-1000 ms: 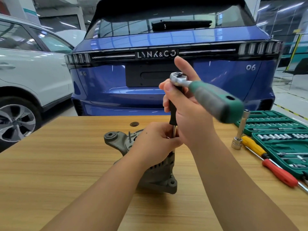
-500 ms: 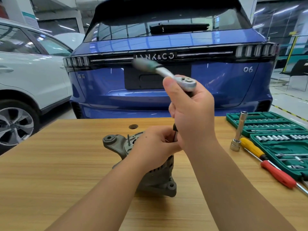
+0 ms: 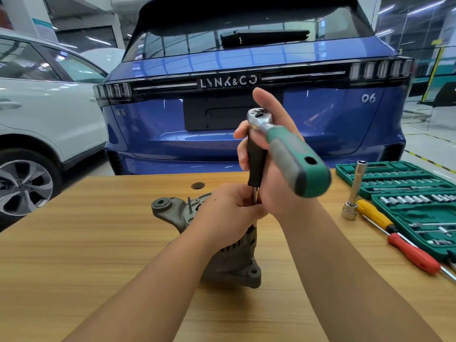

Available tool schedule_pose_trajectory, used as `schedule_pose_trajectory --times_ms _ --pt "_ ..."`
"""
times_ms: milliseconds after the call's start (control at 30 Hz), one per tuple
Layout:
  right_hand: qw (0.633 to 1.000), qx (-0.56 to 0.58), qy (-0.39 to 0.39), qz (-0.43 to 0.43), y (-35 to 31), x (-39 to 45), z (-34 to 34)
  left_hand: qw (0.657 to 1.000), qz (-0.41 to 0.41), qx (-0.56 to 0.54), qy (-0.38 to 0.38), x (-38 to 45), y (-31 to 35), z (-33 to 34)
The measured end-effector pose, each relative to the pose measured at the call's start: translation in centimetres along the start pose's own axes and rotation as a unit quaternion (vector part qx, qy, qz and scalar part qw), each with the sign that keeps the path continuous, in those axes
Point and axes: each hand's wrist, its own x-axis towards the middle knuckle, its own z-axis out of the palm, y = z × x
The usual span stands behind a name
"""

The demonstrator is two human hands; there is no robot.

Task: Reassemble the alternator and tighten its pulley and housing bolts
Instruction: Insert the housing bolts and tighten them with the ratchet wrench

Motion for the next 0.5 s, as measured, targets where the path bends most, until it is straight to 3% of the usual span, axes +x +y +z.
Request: schedule_pose_trajectory --times_ms 133,367,500 --pt "0.997 0.052 -0.006 0.053 -0.2 0.1 0.2 1.000 0.000 0.012 -0.011 0.2 -0.2 -0.1" --pt "0.987 -0.079 0.136 0.028 -1.0 -0.6 0.8 0.998 0.014 0.044 -0.037 0.4 -0.2 0.3" --pt "0.992 -0.044 0.104 0.055 -1.2 -0.3 0.4 0.999 0.008 0.035 -0.025 0.7 -0.3 0.2"
